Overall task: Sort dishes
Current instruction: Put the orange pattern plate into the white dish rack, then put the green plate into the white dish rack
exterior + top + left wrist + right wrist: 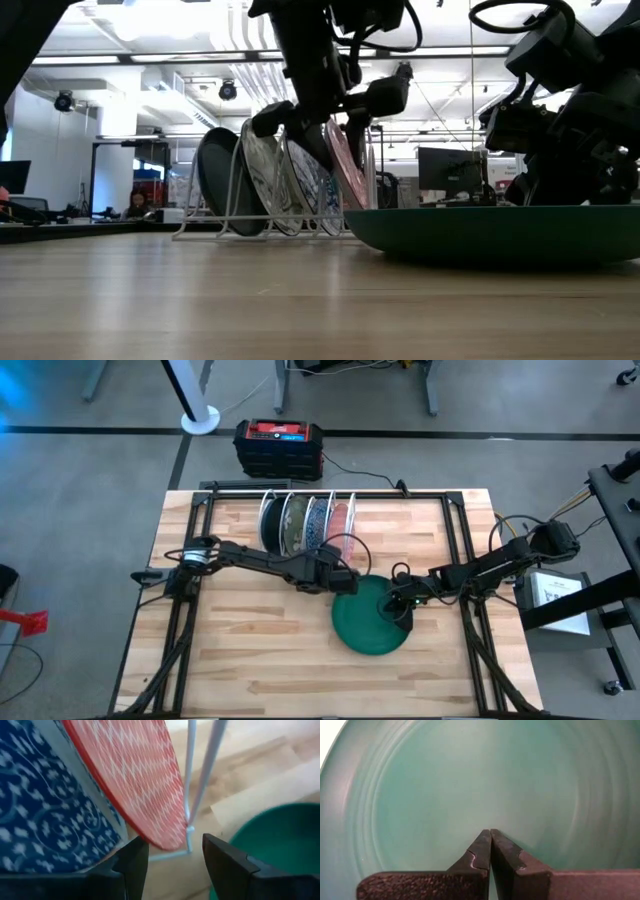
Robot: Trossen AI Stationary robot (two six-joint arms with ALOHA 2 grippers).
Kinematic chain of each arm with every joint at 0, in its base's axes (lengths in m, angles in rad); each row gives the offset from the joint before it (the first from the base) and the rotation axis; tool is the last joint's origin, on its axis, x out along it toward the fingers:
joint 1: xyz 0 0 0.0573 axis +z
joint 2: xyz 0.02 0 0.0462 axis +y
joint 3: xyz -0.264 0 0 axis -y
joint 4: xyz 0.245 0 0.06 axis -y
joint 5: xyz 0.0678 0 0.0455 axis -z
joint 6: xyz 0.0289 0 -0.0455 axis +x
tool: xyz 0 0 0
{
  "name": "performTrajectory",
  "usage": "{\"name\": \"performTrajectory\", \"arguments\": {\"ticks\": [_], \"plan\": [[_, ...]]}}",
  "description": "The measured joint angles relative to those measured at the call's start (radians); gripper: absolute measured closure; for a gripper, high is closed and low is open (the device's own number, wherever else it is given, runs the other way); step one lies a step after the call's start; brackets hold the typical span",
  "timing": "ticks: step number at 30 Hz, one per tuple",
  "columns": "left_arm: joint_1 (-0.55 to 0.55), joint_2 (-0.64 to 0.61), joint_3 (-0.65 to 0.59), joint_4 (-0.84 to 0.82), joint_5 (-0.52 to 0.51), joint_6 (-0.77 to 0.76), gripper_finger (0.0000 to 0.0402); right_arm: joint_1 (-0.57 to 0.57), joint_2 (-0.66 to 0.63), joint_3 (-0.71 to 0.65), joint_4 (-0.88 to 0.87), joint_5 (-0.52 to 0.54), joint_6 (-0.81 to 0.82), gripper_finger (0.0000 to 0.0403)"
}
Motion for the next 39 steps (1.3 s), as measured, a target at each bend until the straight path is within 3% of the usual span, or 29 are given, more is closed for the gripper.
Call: {"name": "performTrajectory", "arguments": {"ticks": [6, 18, 24, 27, 32, 36, 39], "plan": [[-0.001, -0.005, 0.000, -0.039, 0.122, -0.018, 0.0217, 0.000, 0.000, 0.000, 0.000, 0.000, 0.000, 0.0403], [-0.031, -0.064, 0.001, -0.236, 0.575, -0.018, 0.0216, 0.000, 0.000, 0.000, 0.001, 0.000, -0.004, 0.0403], [-0.121, -0.097, 0.001, -0.401, 0.603, -0.058, 0.0216, 0.000, 0.000, 0.007, -0.005, 0.000, -0.036, 0.0403], [-0.178, -0.111, 0.001, -0.412, 0.527, -0.118, 0.0216, 0.000, 0.000, 0.009, -0.005, 0.000, -0.038, 0.0403], [-0.297, -0.113, 0.001, -0.381, 0.267, -0.183, 0.0216, 0.000, -0.003, 0.009, -0.005, -0.007, -0.028, 0.0392], [-0.384, -0.098, 0.001, -0.212, 0.028, -0.183, 0.0216, 0.000, -0.020, 0.009, -0.004, -0.028, -0.027, 0.0362], [-0.424, -0.086, 0.001, -0.089, -0.082, -0.174, 0.0216, 0.000, -0.035, 0.010, -0.003, -0.031, -0.027, 0.0330]]}}
